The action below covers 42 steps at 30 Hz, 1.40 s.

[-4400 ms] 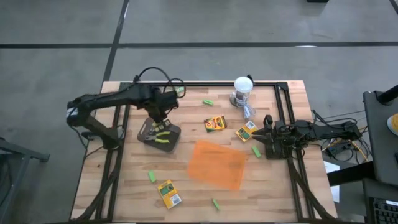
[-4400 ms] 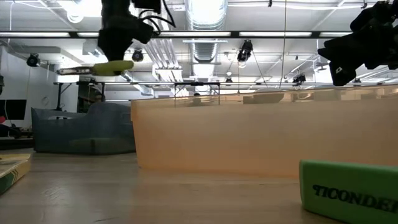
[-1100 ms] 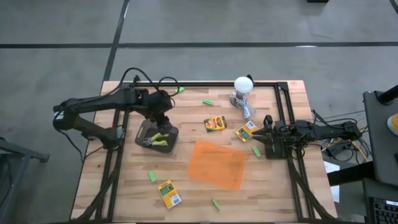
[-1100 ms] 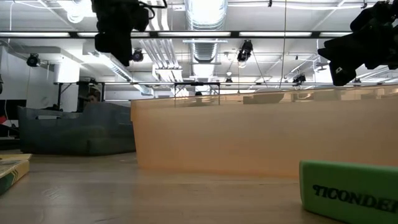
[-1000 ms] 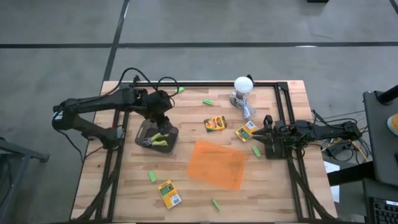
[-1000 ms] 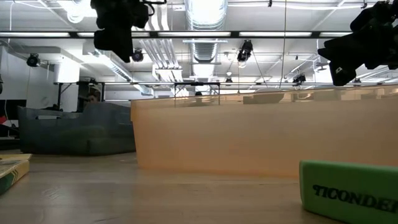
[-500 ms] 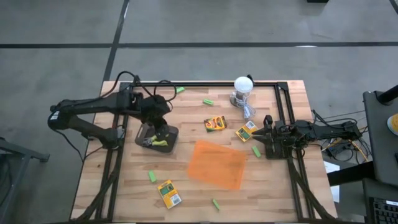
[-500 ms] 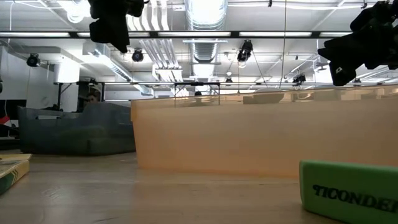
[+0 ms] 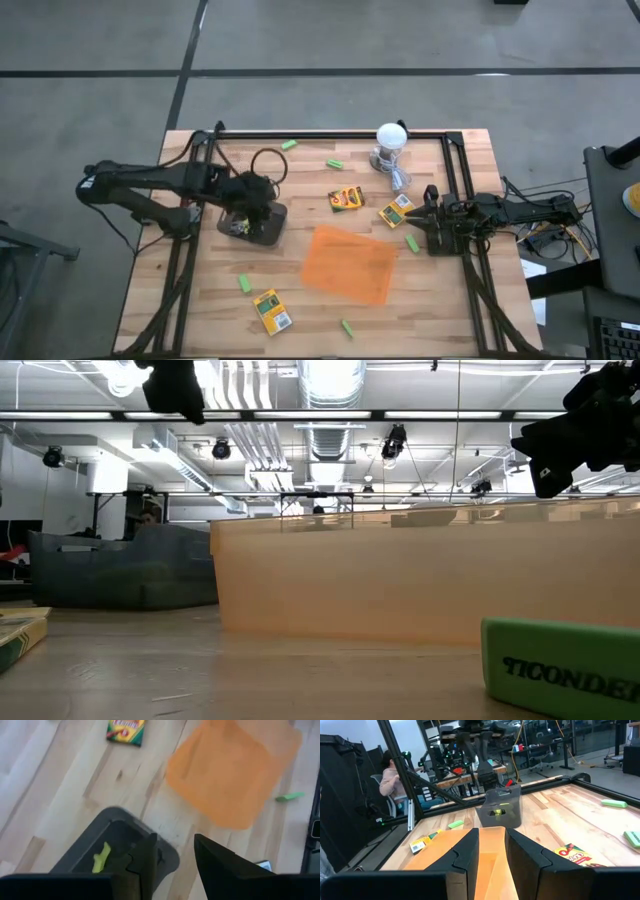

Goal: Pick & Place School Supplies
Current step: Adjust the bottom crayon box

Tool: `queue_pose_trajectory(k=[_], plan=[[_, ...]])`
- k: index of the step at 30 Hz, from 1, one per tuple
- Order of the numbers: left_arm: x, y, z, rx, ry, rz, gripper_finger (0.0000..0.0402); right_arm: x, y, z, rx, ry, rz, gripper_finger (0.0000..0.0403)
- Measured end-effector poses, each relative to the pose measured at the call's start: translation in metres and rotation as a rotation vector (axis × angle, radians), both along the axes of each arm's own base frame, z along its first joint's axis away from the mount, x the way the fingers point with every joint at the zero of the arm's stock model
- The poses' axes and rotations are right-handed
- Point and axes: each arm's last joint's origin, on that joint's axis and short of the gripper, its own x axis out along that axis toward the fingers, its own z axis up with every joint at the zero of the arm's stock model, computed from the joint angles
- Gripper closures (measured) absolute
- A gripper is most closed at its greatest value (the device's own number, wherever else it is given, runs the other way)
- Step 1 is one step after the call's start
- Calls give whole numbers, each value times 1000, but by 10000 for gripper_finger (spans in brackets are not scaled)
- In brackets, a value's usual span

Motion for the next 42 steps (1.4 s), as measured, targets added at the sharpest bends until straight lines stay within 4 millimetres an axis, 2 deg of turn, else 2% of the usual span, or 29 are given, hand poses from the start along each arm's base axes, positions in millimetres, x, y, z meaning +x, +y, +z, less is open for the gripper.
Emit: queue_pose_trajectory(k=[5,15,24,30,36,42], plan=[[1,-22,2,61,-60,-42,268,0,0,0,0,1,0,312],[-2,-52,2,14,-113,-73,268,0,0,0,0,0,0,312],[7,-58,12,21,-251,-160,268,0,0,0,0,0,0,312],[14,-62,21,90,-372,-254,268,0,0,0,0,1,0,312],[16,-68,27,22,-446,-223,268,0,0,0,0,1,0,312],[16,-77,24,14,-435,-235,268,0,0,0,0,1,0,312]])
